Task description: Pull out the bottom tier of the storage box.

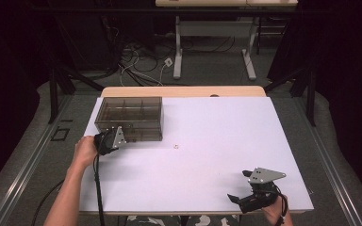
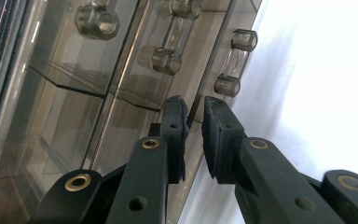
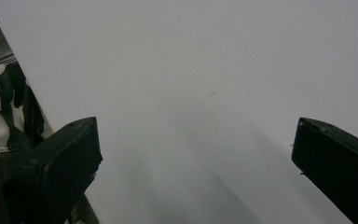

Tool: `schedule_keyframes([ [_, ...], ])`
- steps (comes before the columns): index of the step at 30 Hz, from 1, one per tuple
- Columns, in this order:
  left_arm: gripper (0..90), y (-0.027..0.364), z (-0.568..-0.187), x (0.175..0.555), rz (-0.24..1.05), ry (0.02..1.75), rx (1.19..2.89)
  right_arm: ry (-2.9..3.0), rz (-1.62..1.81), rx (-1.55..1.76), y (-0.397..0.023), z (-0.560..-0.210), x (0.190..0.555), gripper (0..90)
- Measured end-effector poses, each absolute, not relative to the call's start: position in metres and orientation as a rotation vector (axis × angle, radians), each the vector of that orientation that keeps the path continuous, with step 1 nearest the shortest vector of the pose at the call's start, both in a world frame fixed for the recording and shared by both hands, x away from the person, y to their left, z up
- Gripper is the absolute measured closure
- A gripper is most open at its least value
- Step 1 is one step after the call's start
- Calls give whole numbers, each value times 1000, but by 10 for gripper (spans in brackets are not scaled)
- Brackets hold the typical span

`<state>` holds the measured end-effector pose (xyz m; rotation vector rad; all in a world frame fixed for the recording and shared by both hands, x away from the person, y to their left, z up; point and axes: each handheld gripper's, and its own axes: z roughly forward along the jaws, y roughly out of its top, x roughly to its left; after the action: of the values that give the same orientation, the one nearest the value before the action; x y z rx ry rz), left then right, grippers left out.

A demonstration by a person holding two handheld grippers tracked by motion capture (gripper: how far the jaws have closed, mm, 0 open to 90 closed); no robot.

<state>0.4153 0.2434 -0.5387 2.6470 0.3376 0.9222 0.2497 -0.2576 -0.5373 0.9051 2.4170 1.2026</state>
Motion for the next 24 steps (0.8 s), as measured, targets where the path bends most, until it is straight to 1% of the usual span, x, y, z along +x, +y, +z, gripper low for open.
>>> schedule_keyframes([
  [24,808,242,-535,411,910,252,2703,2423,1206,907,-257,-537,249,5],
])
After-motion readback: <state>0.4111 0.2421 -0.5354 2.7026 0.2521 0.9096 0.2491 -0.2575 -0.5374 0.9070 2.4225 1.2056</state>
